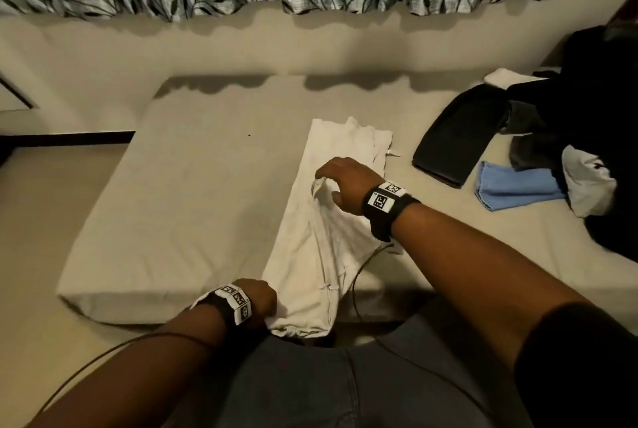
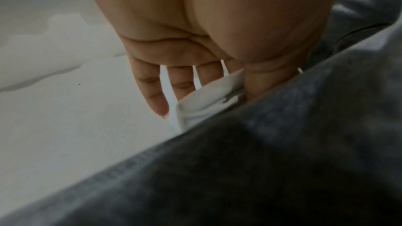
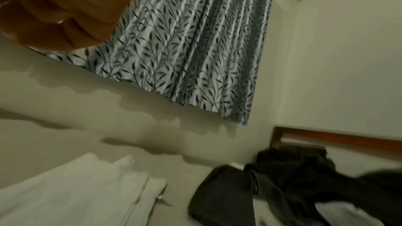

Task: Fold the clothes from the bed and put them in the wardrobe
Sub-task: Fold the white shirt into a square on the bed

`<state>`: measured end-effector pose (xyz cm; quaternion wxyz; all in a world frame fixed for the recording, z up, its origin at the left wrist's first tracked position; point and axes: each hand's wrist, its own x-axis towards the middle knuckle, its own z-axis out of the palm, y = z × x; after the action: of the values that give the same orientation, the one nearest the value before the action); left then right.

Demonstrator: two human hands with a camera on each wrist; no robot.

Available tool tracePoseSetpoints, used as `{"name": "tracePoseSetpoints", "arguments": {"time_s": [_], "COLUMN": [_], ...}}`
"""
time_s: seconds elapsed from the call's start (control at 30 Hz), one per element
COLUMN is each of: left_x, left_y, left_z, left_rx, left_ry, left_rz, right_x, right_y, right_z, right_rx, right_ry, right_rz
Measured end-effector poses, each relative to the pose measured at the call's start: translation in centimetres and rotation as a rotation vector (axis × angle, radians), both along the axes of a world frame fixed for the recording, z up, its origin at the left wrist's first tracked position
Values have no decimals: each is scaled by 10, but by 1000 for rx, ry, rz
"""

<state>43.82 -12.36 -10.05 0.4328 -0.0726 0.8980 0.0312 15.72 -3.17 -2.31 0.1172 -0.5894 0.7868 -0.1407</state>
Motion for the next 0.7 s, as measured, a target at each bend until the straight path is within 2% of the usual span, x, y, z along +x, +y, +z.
{"name": "tracePoseSetpoints", "arguments": {"time_s": [0.07, 0.13, 0.2, 0.23, 0.33, 0.43, 0.5, 0.6, 0.63, 0.7], "left_x": [1, 2, 3, 3, 0, -3, -8, -32, -40, -61], "left_y": [-1, -4, -6, -7, -7, -13, -21, -40, -49, -64], "left_z": [-4, -9, -12, -13, -13, -12, -6, 11, 15, 18], "left_rx": [8, 15, 27, 36, 76, 116, 126, 176, 216, 382], "left_ry": [11, 20, 21, 29, 46, 57, 29, 32, 68, 251], "left_rz": [-2, 2, 11, 25, 79, 157, 181, 228, 274, 455], "right_x": [3, 0, 1, 5, 35, 55, 53, 32, 25, 4], "right_y": [14, 36, 58, 68, 91, 98, 97, 92, 89, 81], "right_z": [-27, -61, -99, -117, -164, -185, -183, -178, -173, -167], "right_rx": [-22, -9, 129, 209, 261, 244, 230, 196, 168, 60], "right_ry": [-135, -327, -562, -662, -862, -853, -816, -784, -776, -755], "right_rz": [-163, -476, -765, -835, -916, -870, -842, -896, -919, -951]}}
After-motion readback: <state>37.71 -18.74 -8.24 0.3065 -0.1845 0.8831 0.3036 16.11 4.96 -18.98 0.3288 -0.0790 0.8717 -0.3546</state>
